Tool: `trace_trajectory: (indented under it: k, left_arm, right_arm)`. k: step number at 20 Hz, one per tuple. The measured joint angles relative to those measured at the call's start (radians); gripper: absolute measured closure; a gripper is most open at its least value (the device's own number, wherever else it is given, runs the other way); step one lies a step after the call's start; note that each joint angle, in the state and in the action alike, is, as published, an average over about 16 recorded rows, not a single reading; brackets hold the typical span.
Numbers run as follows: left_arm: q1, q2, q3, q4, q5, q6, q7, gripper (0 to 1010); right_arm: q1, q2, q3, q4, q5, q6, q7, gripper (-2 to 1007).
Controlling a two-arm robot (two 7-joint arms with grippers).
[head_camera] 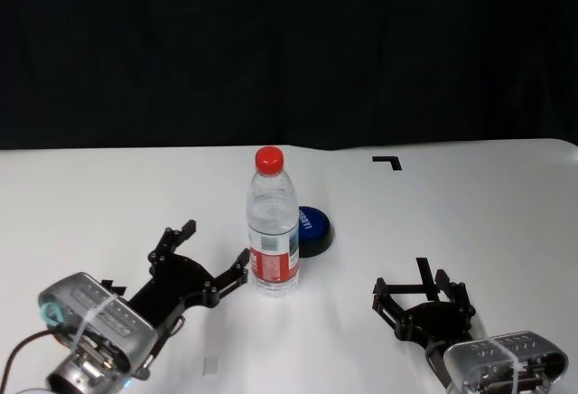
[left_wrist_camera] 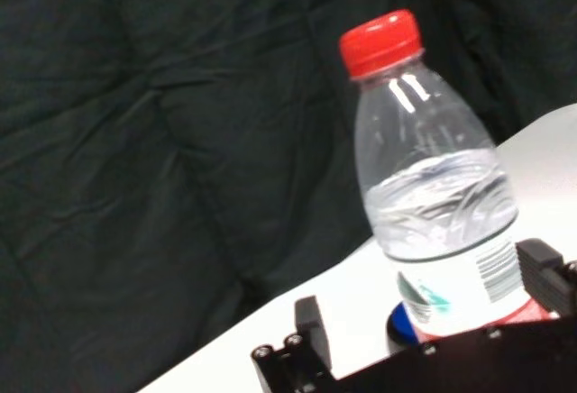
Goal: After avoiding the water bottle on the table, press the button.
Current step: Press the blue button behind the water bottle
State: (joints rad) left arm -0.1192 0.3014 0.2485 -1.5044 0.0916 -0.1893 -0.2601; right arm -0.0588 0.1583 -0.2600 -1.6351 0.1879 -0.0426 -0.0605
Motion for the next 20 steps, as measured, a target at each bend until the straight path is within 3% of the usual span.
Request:
trace_trajectory:
  k: [20]
  left_arm:
    - [-0.046, -0.005, 0.033, 0.054, -0.033, -0.009, -0.026, 1]
  right_arm:
    - [0.000, 0.000, 0.000, 0.000, 0.000, 0.000, 0.000, 2]
